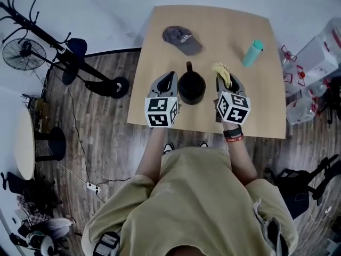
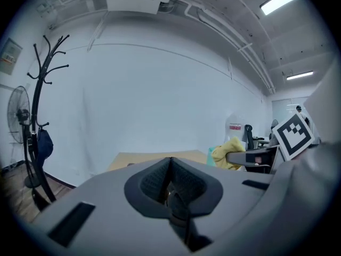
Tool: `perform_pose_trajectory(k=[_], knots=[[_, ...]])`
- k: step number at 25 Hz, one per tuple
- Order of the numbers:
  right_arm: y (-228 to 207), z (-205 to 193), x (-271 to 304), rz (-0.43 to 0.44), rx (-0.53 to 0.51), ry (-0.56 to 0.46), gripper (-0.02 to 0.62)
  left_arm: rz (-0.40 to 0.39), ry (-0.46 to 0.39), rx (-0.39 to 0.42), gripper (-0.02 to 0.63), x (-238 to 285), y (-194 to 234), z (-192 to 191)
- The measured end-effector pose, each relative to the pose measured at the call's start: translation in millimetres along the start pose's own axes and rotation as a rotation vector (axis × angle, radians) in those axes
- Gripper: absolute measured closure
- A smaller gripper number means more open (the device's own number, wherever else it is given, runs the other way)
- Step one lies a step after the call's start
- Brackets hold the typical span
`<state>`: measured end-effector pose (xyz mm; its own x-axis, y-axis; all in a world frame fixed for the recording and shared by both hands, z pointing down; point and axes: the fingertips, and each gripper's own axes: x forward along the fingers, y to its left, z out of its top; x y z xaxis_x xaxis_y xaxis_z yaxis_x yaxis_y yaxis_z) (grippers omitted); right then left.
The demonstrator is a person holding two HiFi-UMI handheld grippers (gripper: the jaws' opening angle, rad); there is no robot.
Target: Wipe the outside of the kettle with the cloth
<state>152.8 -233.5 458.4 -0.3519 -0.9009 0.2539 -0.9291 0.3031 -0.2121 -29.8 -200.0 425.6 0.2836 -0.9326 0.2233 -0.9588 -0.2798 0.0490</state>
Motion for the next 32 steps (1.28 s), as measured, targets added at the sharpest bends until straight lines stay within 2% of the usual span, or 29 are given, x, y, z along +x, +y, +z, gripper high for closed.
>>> perform_pose_trajectory(k=[7,12,20,27,32], knots=[[-6.9,46.5,-36.1,0.038,-0.111,-0.088,0.454,0.004,-0.075,0.024,0.583,-3.3,-33.1,27.5],[-13.9,50.9,-49.2,0.055,-0.142,-0.098,0.459,0.004,-0.110,0.053,0.583,-8.0,-53.6,37.1],[-19.9,50.9,-60.9,0.063,-0.153,-0.097,0.459,-0.003,-0.120,0.043,0.583,-16.3,-70.0,36.7],[-31.7,40.4,-69.8,0.078,-0.141,-0.049,0.459,0.001,-0.105,0.021,0.583,-16.2,-76.4,24.9],[-44.9,10.8,-64.2,0.133,-0.126,0.060,0.459,-0.016,-0.020,0.010,0.583,-0.2,-82.7,-8.0]])
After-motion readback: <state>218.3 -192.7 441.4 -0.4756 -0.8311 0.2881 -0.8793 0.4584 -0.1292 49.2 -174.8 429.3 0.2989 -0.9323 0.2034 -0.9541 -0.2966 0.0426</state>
